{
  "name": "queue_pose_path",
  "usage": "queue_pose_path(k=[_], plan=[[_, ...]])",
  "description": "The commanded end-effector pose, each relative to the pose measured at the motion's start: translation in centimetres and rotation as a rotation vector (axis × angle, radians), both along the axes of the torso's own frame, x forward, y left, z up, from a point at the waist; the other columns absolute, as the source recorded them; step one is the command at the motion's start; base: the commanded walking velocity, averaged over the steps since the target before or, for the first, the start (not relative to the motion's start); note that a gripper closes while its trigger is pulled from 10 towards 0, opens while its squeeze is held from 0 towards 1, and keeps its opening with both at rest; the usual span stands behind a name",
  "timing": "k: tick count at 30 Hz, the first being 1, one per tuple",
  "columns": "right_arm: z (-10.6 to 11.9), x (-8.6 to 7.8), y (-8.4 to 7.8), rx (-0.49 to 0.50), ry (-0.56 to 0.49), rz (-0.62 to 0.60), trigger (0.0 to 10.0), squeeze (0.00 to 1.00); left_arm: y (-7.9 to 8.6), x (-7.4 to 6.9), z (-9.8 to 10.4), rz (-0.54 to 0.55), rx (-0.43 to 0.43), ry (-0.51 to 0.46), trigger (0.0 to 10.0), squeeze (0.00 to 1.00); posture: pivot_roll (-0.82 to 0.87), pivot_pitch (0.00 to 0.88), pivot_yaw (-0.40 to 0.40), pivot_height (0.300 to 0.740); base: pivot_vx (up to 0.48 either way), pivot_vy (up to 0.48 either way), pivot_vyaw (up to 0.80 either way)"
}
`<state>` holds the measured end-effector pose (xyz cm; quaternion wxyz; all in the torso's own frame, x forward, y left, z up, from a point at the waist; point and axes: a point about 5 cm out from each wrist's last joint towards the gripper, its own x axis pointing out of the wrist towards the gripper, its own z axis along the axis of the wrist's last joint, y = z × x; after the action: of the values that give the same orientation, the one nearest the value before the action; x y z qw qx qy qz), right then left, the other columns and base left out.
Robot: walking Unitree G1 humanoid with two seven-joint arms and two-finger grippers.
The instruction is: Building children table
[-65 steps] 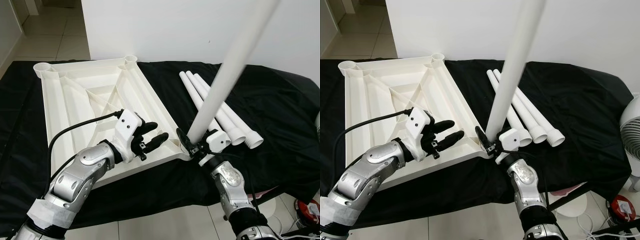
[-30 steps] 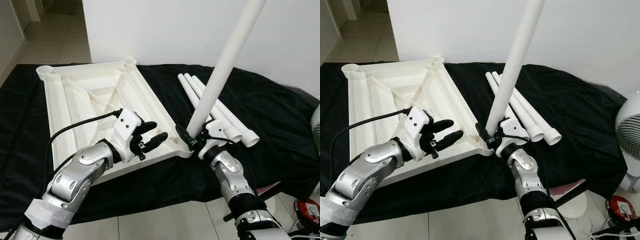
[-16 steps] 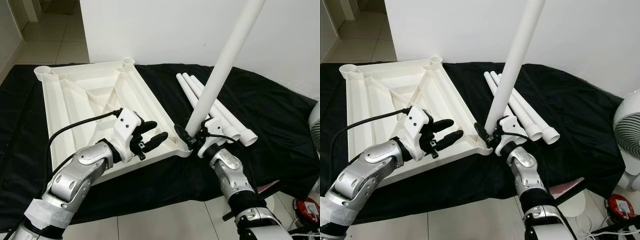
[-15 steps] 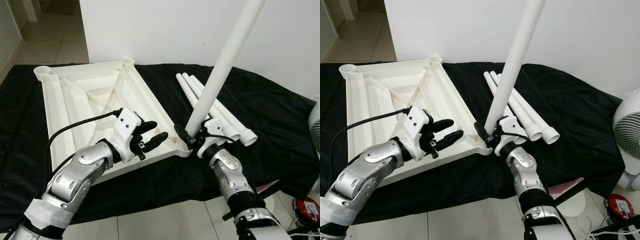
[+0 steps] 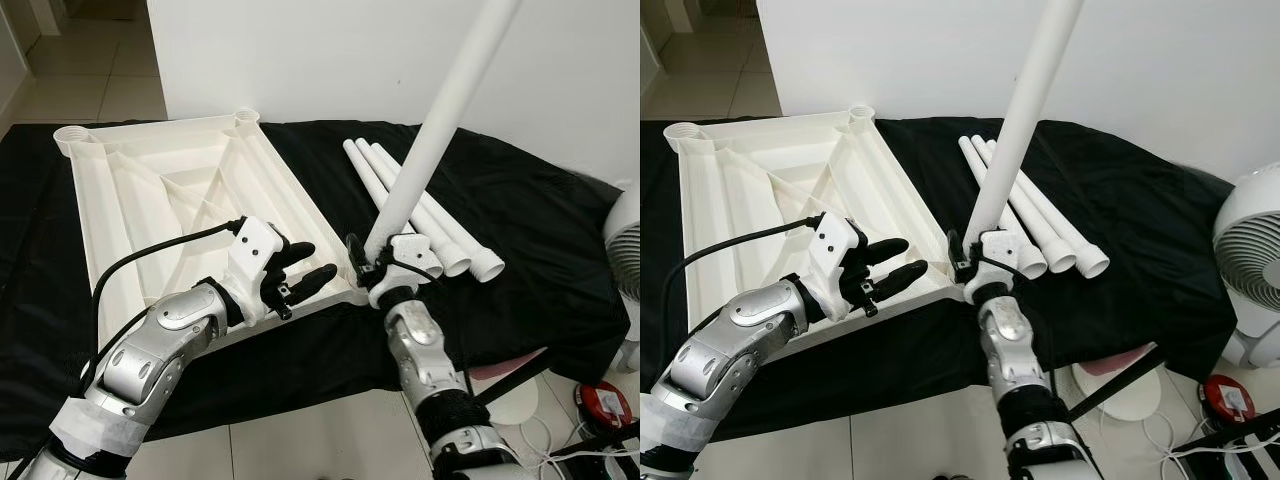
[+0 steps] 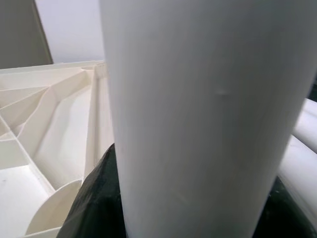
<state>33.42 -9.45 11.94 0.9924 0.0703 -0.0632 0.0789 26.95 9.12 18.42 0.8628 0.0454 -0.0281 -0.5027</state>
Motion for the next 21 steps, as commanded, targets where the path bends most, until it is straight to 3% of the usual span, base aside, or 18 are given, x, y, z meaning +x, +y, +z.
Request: queue_pose_path(k=[1,7,13,14,15,21], plan=[[-3.0,-0.7,-0.5,0.033,0.164,-0.088,10.0,0.0,-0.8,-0.5,0.1,-0.12,0.013,-0.006,10.0,0.0,0.1,0.058,-0.074,0.74,0.0,0.0,0.0],[-2.7,-0.8,0.6,0.03,0.152,-0.054,10.0,0.0,-0.9,-0.6,0.1,-0.125,0.016,-0.006,10.0,0.0,0.1,0.051,-0.075,0.74,0.0,0.0,0.0],[-1.7,-1.3,1.1,0.034,0.059,-0.023,10.0,0.0,-0.9,-0.7,0.0,-0.13,0.016,-0.005,10.0,0.0,0.1,0.045,-0.075,0.74,0.0,0.0,0.0],[-1.5,-1.3,1.2,0.035,0.052,-0.023,10.0,0.69,-0.9,-0.7,0.0,-0.13,0.016,-0.005,10.0,0.0,0.1,0.045,-0.075,0.74,0.0,0.0,0.0],[-1.2,-1.3,0.9,0.029,0.026,-0.026,10.0,1.0,-1.0,-0.7,0.0,-0.132,0.016,-0.004,10.0,0.0,0.1,0.039,-0.072,0.74,0.0,0.0,0.0],[0.3,-1.2,-0.3,0.02,-0.082,-0.007,10.0,1.0,-1.1,-0.7,-0.1,-0.138,0.017,-0.004,10.0,0.0,0.1,0.035,-0.07,0.74,0.0,0.0,0.0]])
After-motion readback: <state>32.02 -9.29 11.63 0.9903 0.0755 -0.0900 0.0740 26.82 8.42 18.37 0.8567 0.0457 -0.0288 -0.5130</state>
